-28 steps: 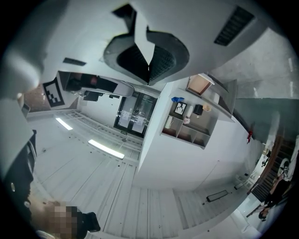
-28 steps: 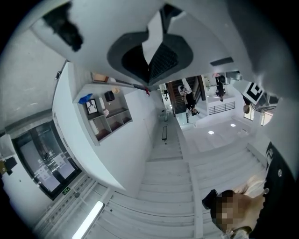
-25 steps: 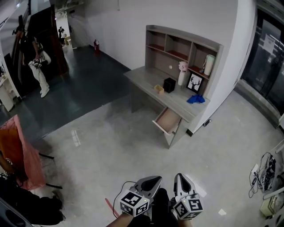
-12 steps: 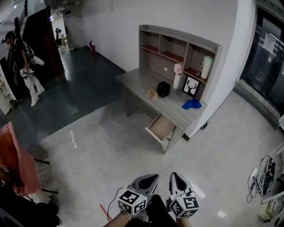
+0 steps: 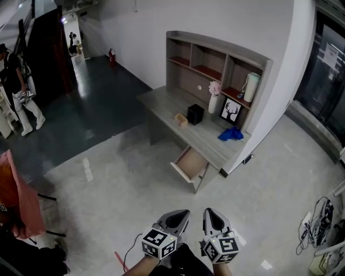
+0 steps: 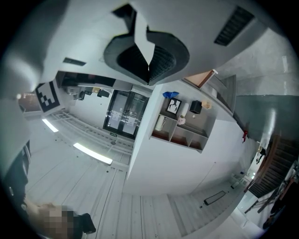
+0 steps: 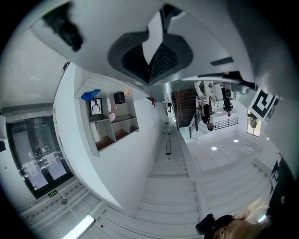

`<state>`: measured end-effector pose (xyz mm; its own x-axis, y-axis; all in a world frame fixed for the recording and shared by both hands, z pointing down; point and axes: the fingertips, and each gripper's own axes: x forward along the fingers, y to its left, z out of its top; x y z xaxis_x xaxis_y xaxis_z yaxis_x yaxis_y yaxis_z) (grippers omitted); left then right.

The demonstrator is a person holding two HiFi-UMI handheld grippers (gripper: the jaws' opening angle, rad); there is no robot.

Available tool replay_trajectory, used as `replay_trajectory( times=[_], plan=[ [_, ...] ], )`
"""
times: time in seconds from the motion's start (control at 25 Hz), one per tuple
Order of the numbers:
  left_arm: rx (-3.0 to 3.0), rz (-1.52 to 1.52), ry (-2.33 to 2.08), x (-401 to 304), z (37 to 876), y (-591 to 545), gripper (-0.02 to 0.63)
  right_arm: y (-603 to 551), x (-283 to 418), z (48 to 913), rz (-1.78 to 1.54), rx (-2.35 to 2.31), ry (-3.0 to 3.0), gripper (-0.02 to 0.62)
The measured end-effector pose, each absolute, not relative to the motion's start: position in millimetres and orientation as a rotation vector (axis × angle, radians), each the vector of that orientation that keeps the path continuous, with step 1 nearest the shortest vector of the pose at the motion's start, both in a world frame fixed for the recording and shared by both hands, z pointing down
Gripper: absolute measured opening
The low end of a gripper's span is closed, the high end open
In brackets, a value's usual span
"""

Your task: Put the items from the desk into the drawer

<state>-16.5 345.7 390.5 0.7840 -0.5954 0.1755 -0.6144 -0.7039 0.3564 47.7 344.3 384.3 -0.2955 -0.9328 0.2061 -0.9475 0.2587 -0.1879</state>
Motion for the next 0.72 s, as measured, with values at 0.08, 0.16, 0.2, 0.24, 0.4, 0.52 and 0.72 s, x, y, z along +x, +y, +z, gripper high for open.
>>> replay_trajectory(
  times=[0.08, 0.16, 0.2, 0.24, 0.4, 0.52, 0.72],
  plan=[
    [2.573, 0.067, -0.927, -10, 391, 338, 0.011, 337, 54, 385, 0.43, 1.823, -2.456, 0.011],
    [2.569, 0.066, -0.932, -3, 392, 330, 0.011, 329, 61, 388, 0.443, 1.818, -2.458, 0.011],
    [2.568, 0.065, -0.932, 1, 393, 327, 0.011, 326, 64, 390, 0.45, 1.815, -2.459, 0.011],
    [2.567, 0.065, -0.932, 5, 394, 324, 0.011, 323, 67, 392, 0.454, 1.812, -2.46, 0.011],
    [2.565, 0.071, -0.941, 15, 396, 314, 0.011, 310, 77, 392, 0.445, 1.804, -2.471, 0.011],
    [2.565, 0.066, -0.955, 21, 396, 306, 0.011, 302, 84, 392, 0.445, 1.799, -2.478, 0.011],
    [2.551, 0.066, -0.983, 27, 400, 298, 0.011, 294, 90, 398, 0.453, 1.778, -2.49, 0.011]
  ],
)
